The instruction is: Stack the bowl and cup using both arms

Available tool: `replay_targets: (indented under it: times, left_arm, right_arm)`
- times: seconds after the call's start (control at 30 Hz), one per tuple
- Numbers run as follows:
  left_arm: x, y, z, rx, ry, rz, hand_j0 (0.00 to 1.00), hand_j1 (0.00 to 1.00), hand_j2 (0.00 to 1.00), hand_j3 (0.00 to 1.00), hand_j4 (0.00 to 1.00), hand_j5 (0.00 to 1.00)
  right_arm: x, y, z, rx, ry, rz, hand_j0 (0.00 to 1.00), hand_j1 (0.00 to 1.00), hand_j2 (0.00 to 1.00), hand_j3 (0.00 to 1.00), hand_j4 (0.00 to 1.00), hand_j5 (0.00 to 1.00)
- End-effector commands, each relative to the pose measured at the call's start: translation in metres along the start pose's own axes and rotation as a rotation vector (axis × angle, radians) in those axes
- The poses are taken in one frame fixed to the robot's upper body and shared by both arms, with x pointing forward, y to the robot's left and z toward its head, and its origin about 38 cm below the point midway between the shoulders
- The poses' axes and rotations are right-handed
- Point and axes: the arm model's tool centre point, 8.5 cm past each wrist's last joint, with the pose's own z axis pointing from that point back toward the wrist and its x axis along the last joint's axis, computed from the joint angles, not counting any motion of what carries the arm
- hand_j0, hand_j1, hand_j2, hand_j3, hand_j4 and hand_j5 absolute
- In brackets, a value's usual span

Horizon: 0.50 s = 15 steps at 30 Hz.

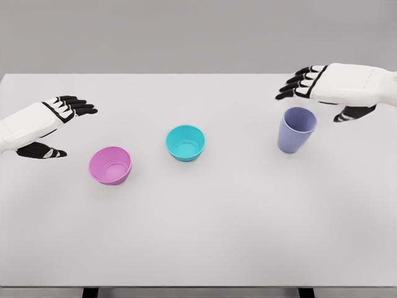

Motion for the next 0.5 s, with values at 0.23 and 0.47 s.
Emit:
replay_targets:
  times: [0.23,0.47]
  left_arm:
    - [-0.006,0.01,0.003,-0.057,0.018,-0.022,1.0,1.0,1.0,1.0,1.0,1.0]
    - [0.021,0.029,-0.036,-0.367,-0.143,-0.054,1.0,1.0,1.0,1.0,1.0,1.0]
  right_arm:
    - [-0.009,0.01,0.03,0.062,0.057,0.004,1.0,1.0,1.0,1.0,1.0,1.0]
    - [-0.018,0.027,0.067,0.113,0.128,-0.016,1.0,1.0,1.0,1.0,1.0,1.0]
